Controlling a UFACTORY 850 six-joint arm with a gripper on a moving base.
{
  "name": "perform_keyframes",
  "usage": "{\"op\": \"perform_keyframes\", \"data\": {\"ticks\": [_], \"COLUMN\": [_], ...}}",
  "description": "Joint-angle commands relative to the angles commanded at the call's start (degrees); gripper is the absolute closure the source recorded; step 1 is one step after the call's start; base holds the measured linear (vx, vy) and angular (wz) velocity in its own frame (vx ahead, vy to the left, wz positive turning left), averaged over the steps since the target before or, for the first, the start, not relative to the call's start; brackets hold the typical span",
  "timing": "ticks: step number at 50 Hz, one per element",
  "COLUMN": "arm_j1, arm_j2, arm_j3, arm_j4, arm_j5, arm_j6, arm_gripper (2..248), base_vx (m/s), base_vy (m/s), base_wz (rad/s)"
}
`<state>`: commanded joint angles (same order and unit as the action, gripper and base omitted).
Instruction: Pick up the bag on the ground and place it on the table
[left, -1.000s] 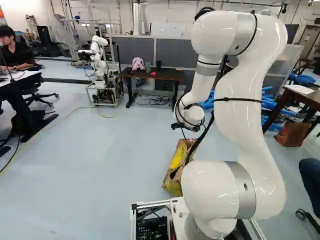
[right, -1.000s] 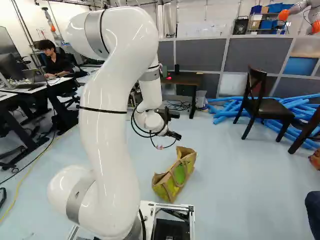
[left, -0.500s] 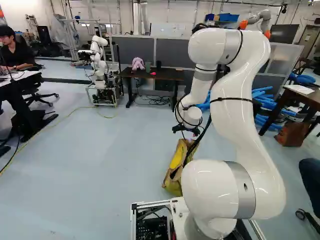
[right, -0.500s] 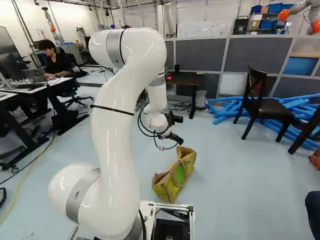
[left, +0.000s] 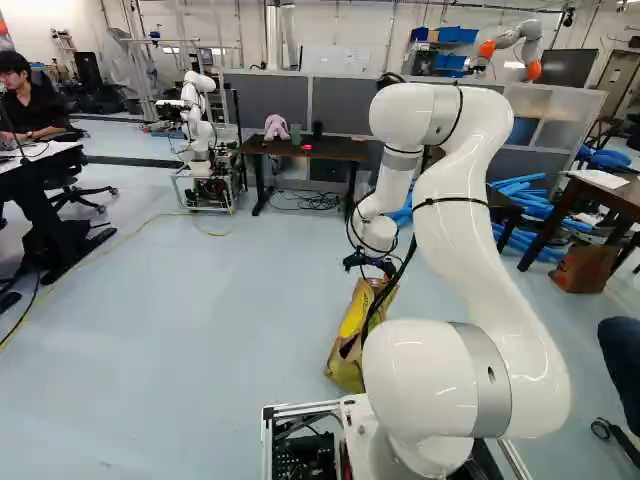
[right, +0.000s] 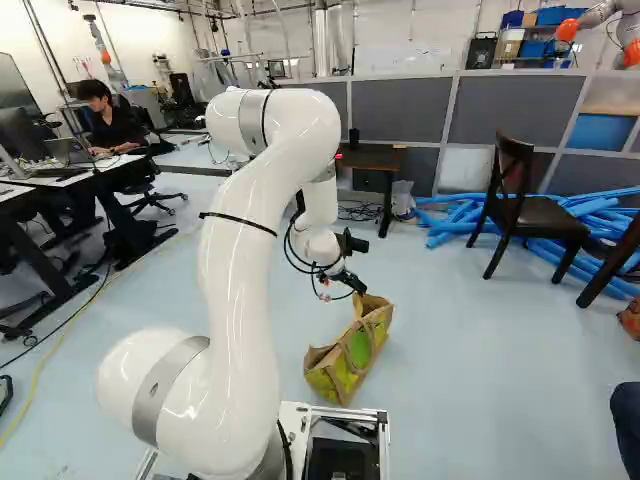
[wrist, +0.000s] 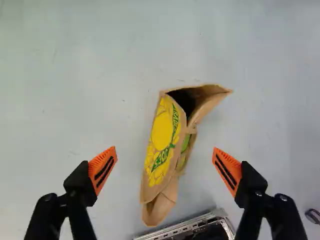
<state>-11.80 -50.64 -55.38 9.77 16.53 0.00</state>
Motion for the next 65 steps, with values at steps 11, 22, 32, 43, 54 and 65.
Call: {"op": "perform_keyframes", "data": {"ticks": [11,22,32,43,54,65], "arm_j1": [0.0,0.0,0.0,0.0,0.0,0.0], "arm_j2": [-2.9,-5.4,-7.5,-9.9,-12.3,-14.6], "arm_j3": [-2.7,-4.5,-6.0,-7.7,-9.4,-11.2], "arm_j4": [1.5,2.7,3.6,3.8,3.8,3.8], "arm_j5": [-1.9,-3.1,-4.0,-4.2,-4.2,-4.2], "arm_j6": [0.0,0.0,3.9,10.3,13.5,13.8], "arm_gripper": [3,3,3,3,3,3], "base_vx": [0.000,0.000,0.000,0.000,0.000,0.000], "base_vy": [0.000,0.000,0.000,0.000,0.000,0.000], "base_wz": [0.000,0.000,0.000,0.000,0.000,0.000]}}
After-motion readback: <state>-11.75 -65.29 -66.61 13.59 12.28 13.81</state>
